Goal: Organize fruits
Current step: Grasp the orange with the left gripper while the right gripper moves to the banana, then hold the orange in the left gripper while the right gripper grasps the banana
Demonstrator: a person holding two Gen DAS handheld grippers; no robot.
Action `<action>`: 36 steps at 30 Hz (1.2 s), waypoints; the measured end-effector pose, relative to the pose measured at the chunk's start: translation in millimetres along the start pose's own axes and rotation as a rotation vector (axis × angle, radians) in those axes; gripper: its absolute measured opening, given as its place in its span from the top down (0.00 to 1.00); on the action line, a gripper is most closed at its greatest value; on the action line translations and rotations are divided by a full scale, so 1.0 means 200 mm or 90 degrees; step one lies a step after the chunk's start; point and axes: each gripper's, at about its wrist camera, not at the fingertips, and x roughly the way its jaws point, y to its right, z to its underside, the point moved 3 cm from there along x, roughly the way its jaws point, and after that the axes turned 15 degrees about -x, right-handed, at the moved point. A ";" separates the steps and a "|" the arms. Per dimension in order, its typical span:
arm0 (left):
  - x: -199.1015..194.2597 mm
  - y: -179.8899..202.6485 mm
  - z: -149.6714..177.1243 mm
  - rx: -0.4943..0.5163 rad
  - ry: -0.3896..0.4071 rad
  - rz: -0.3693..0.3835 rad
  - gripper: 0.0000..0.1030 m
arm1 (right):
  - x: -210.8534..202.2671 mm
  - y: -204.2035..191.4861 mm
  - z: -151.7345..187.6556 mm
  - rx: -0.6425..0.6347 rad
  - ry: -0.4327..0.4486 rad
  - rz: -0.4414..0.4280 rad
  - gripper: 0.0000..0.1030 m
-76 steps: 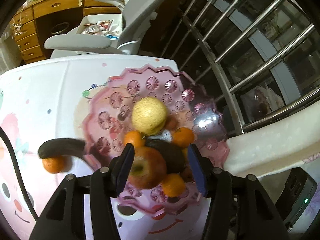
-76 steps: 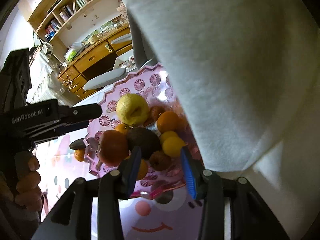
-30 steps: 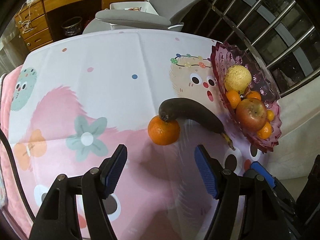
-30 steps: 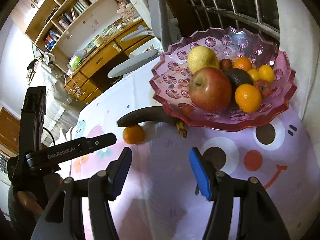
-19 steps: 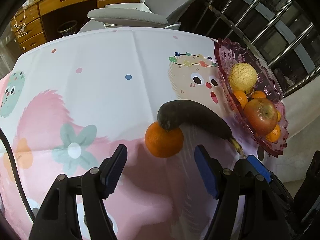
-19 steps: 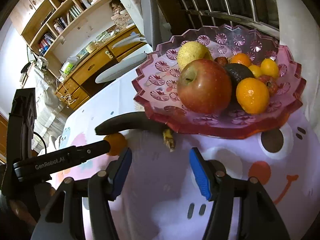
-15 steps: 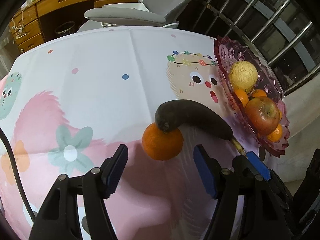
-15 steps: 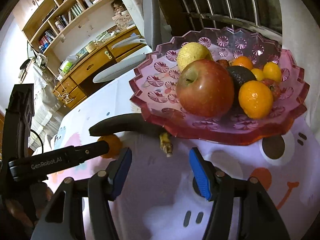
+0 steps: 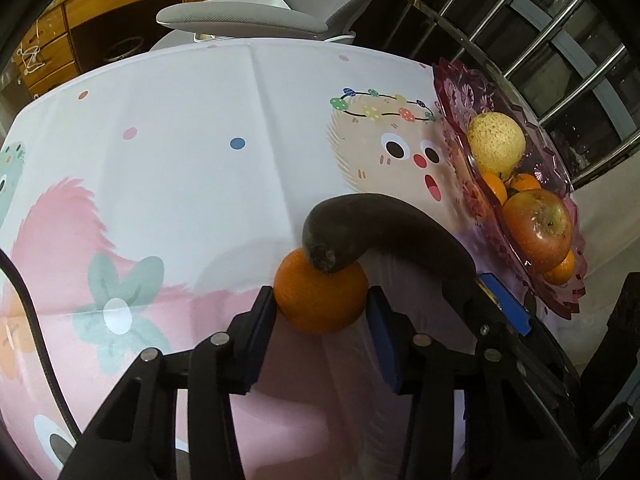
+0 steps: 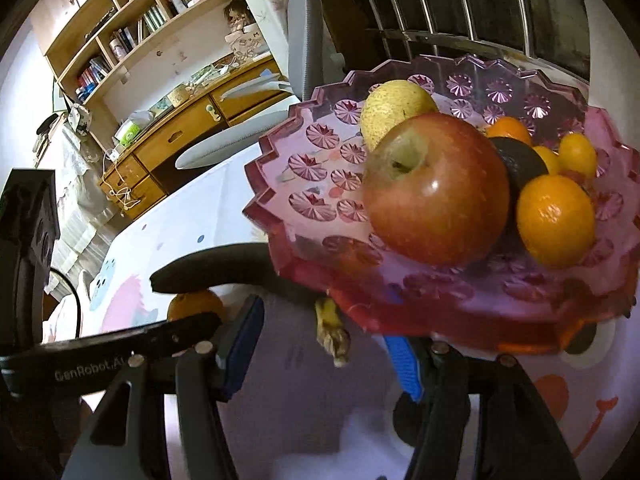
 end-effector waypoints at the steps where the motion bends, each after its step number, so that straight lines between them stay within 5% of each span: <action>1: 0.00 -0.01 -0.01 -0.004 0.000 0.006 0.58 | 0.01 0.00 0.00 0.004 0.000 0.001 0.42; 10: 0.01 -0.02 -0.01 -0.004 0.004 0.024 0.58 | 0.07 0.00 -0.03 0.005 0.004 0.011 0.42; 19: 0.01 -0.03 -0.01 -0.015 0.012 0.042 0.58 | 0.08 -0.03 -0.03 -0.012 0.015 -0.004 0.61; 36: -0.05 -0.06 0.02 -0.015 0.021 0.044 0.61 | -0.01 -0.11 -0.01 0.007 0.032 0.000 0.74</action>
